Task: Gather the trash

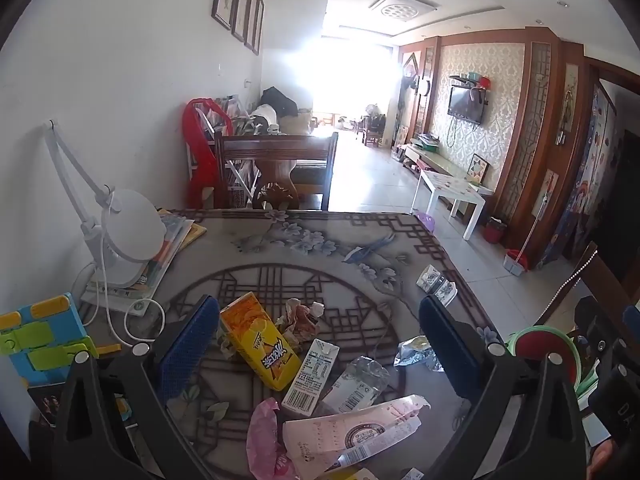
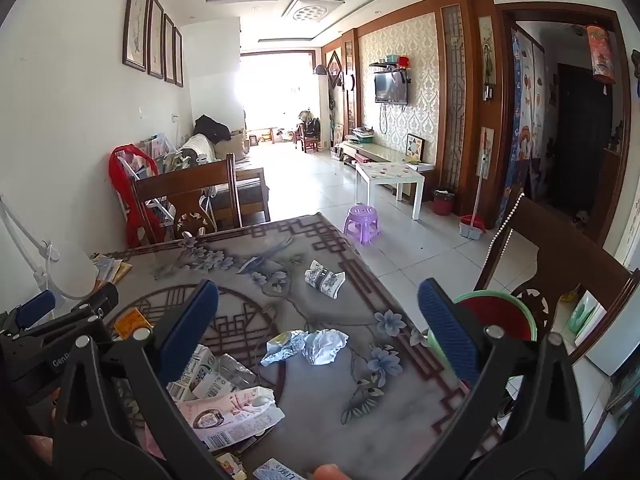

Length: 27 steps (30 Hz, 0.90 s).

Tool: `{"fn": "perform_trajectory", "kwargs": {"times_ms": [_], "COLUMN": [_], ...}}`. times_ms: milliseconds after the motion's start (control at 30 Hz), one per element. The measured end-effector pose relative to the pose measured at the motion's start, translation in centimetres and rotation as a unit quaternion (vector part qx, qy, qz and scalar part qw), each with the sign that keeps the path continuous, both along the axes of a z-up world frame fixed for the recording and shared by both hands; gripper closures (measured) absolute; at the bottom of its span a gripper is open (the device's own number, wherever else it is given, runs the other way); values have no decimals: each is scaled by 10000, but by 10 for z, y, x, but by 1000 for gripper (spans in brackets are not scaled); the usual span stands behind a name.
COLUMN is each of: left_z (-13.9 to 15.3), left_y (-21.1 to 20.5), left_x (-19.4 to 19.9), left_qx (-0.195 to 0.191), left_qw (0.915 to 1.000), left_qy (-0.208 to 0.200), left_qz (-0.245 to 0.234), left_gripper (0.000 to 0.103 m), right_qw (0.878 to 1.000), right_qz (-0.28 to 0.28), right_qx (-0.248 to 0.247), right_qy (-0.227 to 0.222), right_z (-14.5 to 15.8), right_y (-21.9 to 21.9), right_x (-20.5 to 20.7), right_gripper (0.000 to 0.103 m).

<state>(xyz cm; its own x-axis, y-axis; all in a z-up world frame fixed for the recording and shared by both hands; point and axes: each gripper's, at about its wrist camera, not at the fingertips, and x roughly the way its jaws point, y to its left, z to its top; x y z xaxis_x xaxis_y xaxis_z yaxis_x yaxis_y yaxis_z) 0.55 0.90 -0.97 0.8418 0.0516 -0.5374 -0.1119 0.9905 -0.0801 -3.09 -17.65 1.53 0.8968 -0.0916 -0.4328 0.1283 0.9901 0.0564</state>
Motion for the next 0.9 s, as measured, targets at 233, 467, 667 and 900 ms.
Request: {"fn": "perform_trajectory", "kwargs": {"times_ms": [233, 467, 667, 900], "left_z": [0, 0, 0, -1], "left_y": [-1, 3, 5, 9], "left_x": [0, -1, -1, -2], "left_qx": [45, 35, 35, 12], "left_qw": [10000, 9999, 9999, 9999], "left_qy": [21, 60, 60, 79], "left_qz": [34, 83, 88, 128], "left_gripper": [8, 8, 8, 8], "right_qw": [10000, 10000, 10000, 10000], "right_qz": [-16, 39, 17, 72], "right_qx": [6, -11, -2, -3], "right_qy": [42, 39, 38, -8], "right_z": [0, -3, -3, -4], "right_y": [1, 0, 0, 1], "right_x": [2, 1, -1, 0], "right_gripper": [5, 5, 5, 4]}}
